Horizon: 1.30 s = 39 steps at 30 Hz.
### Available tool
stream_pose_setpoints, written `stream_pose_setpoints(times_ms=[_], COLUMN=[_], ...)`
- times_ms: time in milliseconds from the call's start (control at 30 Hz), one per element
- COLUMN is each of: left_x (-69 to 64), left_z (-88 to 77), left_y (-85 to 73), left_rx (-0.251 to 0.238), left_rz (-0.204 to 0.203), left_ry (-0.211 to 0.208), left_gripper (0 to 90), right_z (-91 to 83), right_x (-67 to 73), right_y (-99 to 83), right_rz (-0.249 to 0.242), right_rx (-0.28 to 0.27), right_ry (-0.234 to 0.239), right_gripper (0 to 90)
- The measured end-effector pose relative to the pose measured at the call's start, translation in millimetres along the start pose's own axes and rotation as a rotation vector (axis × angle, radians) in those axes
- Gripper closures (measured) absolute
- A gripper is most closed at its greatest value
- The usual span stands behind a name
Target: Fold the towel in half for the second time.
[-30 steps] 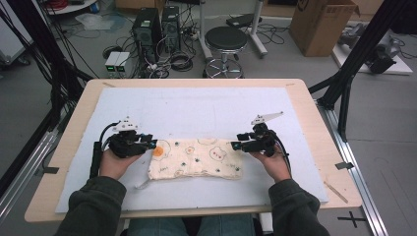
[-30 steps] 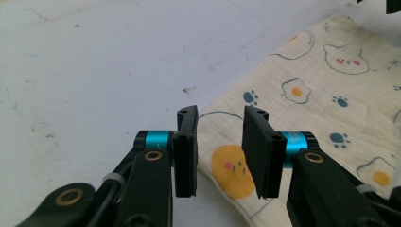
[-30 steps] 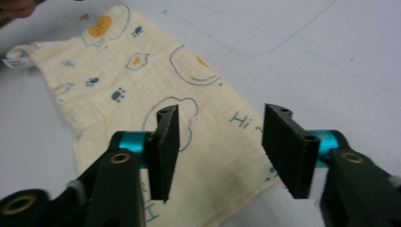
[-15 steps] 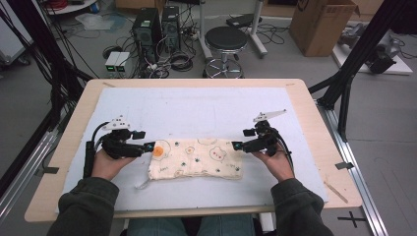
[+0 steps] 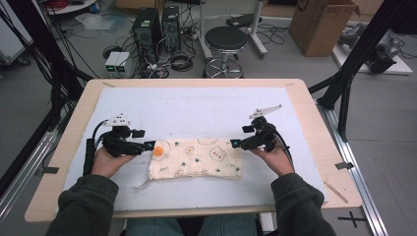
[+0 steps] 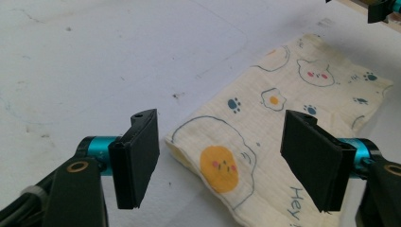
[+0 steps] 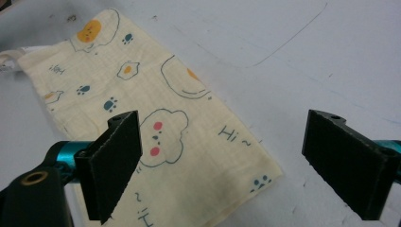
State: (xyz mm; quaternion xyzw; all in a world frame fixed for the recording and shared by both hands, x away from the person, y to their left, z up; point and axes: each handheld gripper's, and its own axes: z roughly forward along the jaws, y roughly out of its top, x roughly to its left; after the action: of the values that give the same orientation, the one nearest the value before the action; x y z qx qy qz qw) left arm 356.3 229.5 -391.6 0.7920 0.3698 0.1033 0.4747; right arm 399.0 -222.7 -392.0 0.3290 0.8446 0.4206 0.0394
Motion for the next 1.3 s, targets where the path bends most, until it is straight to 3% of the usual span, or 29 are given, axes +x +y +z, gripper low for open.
stream_pose_setpoints(times_ms=[367, 533, 667, 800, 1000, 1300], left_x=[15.6, 23.8, 26.6, 28.0, 28.1, 26.1], left_z=[15.4, 27.0, 37.4, 44.9, 52.0, 57.5], left_y=[1.8, -2.0, -5.8, -9.1, -12.7, -15.5], left_rx=[0.001, 0.01, 0.057, 0.08, 0.122, 0.162], left_rz=[-0.02, -0.045, -0.047, -0.051, -0.045, -0.029], left_ry=[0.032, 0.054, 0.062, 0.039, 0.03, 0.023], left_gripper=[38.0, 43.6, 47.3, 49.9, 54.1, 65.6], right_z=[12.7, 23.7, 29.5, 33.4, 33.3, 35.6], right_x=[-22.4, -31.2, -35.4, -39.2, -41.7, -36.1], right_y=[4.0, 3.2, 1.5, -1.5, -7.4, -9.0], right_rz=[0.032, 0.049, 0.065, 0.102, 0.121, 0.063], right_rx=[0.028, 0.047, 0.075, 0.1, 0.135, 0.188], right_ry=[-0.041, -0.033, -0.022, 0.013, -0.001, -0.011], right_gripper=[16.8, 26.7, 36.5, 43.1, 53.0, 67.1])
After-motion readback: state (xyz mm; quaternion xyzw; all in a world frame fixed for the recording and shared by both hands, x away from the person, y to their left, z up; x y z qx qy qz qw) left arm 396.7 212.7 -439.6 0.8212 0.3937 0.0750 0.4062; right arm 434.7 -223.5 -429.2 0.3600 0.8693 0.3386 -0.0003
